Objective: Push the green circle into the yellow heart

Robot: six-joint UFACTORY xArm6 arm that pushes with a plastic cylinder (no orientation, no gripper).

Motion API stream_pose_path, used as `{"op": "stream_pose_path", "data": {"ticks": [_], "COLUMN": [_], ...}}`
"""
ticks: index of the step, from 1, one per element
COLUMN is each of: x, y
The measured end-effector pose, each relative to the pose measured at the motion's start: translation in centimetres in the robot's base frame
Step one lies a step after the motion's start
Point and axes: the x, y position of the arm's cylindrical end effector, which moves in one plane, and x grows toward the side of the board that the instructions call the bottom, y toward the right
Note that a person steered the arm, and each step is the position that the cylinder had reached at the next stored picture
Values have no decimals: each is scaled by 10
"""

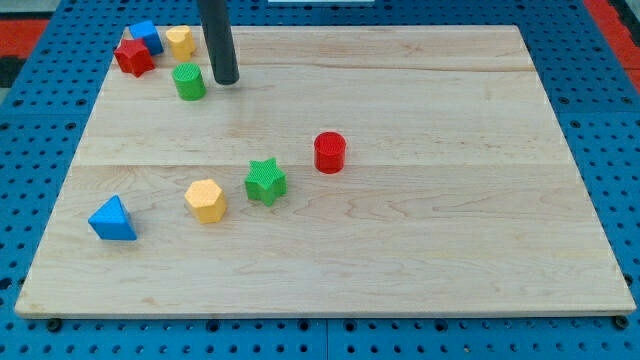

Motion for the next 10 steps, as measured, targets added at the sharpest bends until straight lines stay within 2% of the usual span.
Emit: {"op": "stream_pose_path", "data": {"ticks": [1,3,5,6,8,9,10], "x": [15,-23,16,5,-35,-29,-9], "y": [-36,-59,-81,-109,-108,-108,-75]}}
